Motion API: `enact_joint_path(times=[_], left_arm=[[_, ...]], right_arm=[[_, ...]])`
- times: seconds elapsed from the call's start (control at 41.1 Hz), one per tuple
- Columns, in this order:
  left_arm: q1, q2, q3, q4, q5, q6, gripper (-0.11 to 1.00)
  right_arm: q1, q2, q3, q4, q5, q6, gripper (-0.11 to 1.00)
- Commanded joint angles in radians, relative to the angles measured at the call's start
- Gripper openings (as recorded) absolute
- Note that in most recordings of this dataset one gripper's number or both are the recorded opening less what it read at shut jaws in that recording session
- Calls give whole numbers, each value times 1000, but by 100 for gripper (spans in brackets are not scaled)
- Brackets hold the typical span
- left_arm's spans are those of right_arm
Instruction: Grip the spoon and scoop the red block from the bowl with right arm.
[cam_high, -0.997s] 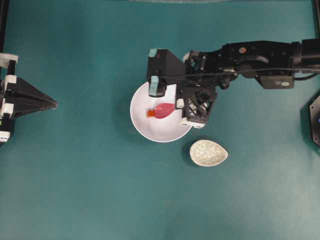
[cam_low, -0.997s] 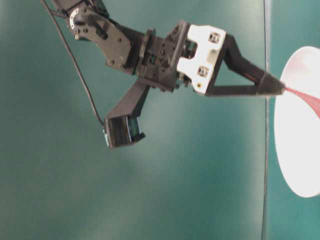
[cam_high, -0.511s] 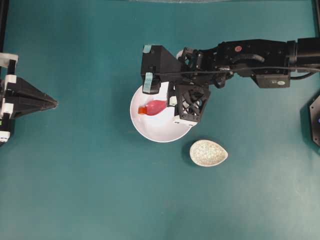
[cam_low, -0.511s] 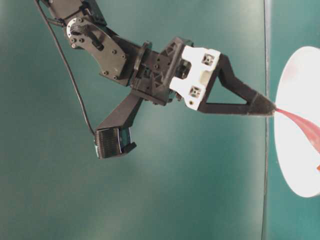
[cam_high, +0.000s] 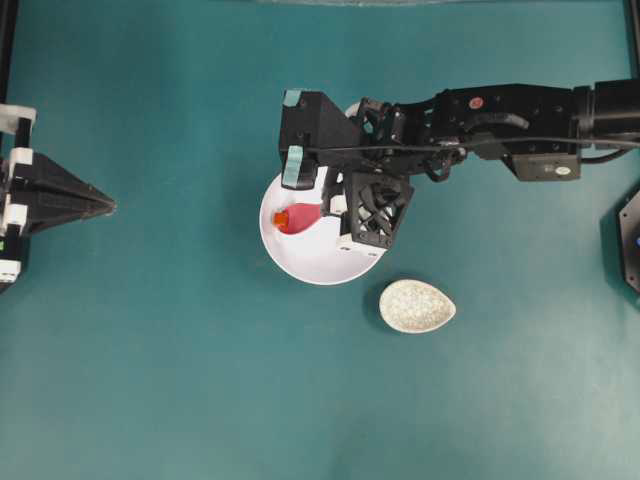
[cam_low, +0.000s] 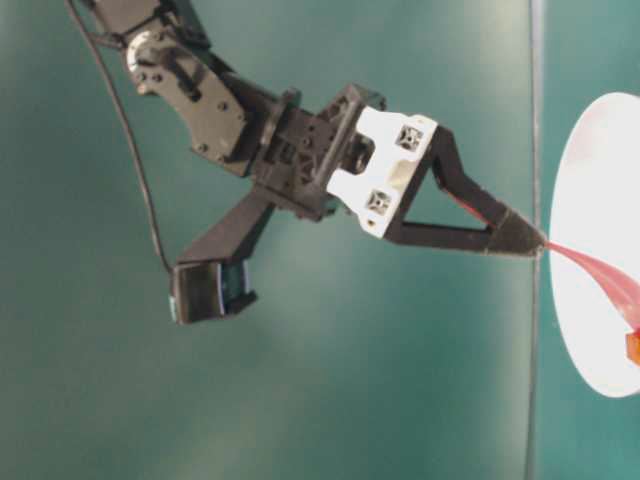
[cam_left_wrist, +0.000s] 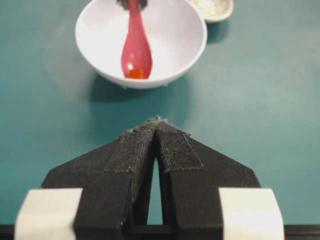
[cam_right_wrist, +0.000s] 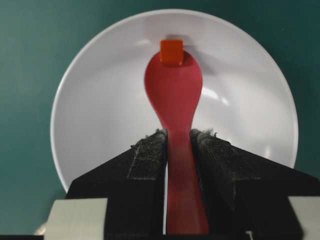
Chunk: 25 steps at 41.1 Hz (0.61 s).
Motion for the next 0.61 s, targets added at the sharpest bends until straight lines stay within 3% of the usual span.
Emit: enact_joint_path(times=[0.0,0.584], left_arm=[[8,9,-15,3,-8,2,0],[8,9,-15,3,-9,0,0]], right_arm=[[3,-14,-21,11,-9,3,25],[3,-51,12,11,-23,12,25]])
